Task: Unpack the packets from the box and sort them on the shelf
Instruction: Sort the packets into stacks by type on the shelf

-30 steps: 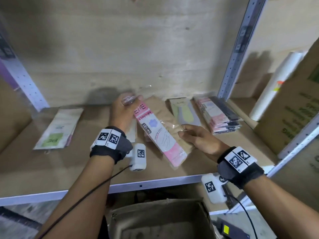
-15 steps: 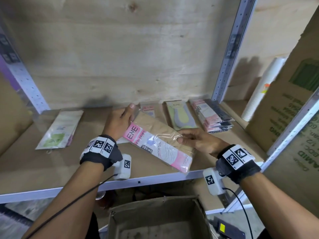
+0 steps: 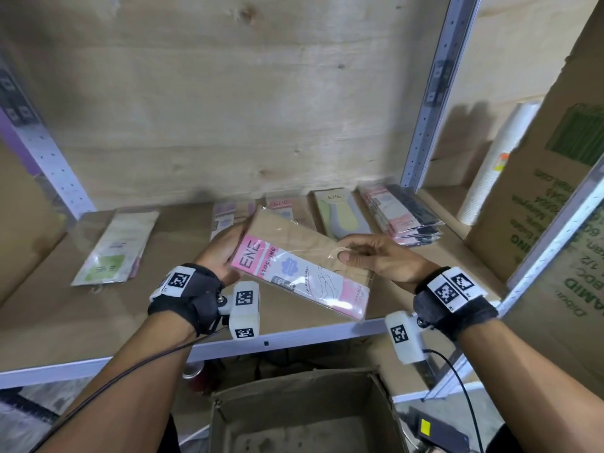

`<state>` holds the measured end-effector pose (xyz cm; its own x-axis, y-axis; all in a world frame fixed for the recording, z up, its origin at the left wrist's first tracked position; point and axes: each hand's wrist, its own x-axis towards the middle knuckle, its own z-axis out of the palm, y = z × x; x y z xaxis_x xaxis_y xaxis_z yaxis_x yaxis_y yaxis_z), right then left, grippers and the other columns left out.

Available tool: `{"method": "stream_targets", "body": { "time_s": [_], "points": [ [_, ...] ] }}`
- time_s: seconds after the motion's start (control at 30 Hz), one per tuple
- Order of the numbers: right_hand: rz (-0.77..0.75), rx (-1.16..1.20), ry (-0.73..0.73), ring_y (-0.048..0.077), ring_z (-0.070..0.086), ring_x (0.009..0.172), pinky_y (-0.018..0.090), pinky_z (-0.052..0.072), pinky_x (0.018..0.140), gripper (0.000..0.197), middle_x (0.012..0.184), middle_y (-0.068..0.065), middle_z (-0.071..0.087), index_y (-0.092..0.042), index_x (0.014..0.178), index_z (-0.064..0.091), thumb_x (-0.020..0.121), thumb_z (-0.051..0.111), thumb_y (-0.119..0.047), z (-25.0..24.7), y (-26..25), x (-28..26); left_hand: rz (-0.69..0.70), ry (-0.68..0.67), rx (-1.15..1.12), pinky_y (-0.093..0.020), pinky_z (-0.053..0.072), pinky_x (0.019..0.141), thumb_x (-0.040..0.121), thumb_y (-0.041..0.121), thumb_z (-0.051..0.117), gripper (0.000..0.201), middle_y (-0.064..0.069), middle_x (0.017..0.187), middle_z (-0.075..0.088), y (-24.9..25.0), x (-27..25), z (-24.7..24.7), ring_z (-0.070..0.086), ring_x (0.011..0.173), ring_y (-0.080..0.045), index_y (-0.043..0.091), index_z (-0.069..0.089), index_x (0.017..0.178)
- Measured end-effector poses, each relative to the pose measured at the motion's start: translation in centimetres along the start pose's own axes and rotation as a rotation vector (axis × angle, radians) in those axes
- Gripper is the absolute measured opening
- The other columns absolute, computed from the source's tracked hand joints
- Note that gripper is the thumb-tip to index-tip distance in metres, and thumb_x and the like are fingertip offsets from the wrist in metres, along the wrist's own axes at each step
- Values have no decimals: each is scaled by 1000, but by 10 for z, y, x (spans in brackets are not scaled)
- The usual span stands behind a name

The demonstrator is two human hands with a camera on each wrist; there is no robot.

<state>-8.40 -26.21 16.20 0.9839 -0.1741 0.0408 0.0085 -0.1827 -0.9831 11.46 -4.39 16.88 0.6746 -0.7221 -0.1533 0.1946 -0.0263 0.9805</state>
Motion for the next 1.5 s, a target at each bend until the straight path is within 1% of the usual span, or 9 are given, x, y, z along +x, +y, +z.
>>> {"method": "stream_targets", "body": {
  "time_s": [0.1,0.2,0.3,0.47,0.67,0.83,1.1,1.27,1.5],
  "points": [
    [21,30,27,18,69,100,23,53,85,24,110,11,74,-5,116,68,94,64,-12,0,-1,2,24,10,-275,-28,60,59,98,61,44,50,0,96,75,3,5,-12,73,77,-18,26,75,115],
    [78,171,131,22,70,90,25,56,73,31,108,17,72,3,120,63,94,63,-14,-2,-4,3,-7,81,-492,-21,51,49,93,72,42,71,-5,91,70,0,12,-22,63,61,-13,11,68,117],
    [90,359,299,23,70,81,28,58,62,24,105,17,71,0,114,63,93,64,-11,-2,-8,6,-63,-18,-214,-25,59,60,90,78,39,80,-14,102,77,-5,11,-16,73,73,-20,9,77,107],
    [87,443,440,31,62,90,34,51,62,18,114,27,66,-9,101,56,89,69,-10,11,-9,18,-93,-307,196,-30,62,79,79,64,72,64,-11,115,76,-22,-6,28,75,100,-30,21,65,126],
    [200,300,397,25,65,86,34,56,65,31,106,15,67,-5,113,56,88,73,-11,26,-2,29,39,-162,264,-19,59,64,89,20,75,33,2,75,76,-25,-10,37,72,68,-13,10,69,120],
    [180,262,304,21,66,75,28,54,59,46,97,11,66,-1,128,55,85,55,15,26,-11,43,57,-7,237,-20,60,61,89,9,74,39,-9,79,76,-18,0,25,72,64,-18,-2,65,126],
    [148,66,482,21,59,55,40,51,68,54,90,14,65,-3,125,56,77,79,4,28,-11,75,132,225,219,-16,56,55,85,6,78,37,-12,82,74,-10,25,14,71,55,-9,-5,69,119],
    [165,-52,529,24,65,65,32,54,62,50,106,20,68,-5,120,60,75,83,-3,26,-5,93,99,293,252,-16,56,53,82,6,81,31,-13,82,75,-9,39,12,72,53,-10,-4,72,110],
    [226,-307,521,19,68,96,30,56,90,50,99,1,69,-10,120,67,75,85,-19,26,10,105,37,337,399,-32,63,77,79,9,85,18,-13,82,78,-18,49,8,78,76,-26,2,77,94]
  ]
}}
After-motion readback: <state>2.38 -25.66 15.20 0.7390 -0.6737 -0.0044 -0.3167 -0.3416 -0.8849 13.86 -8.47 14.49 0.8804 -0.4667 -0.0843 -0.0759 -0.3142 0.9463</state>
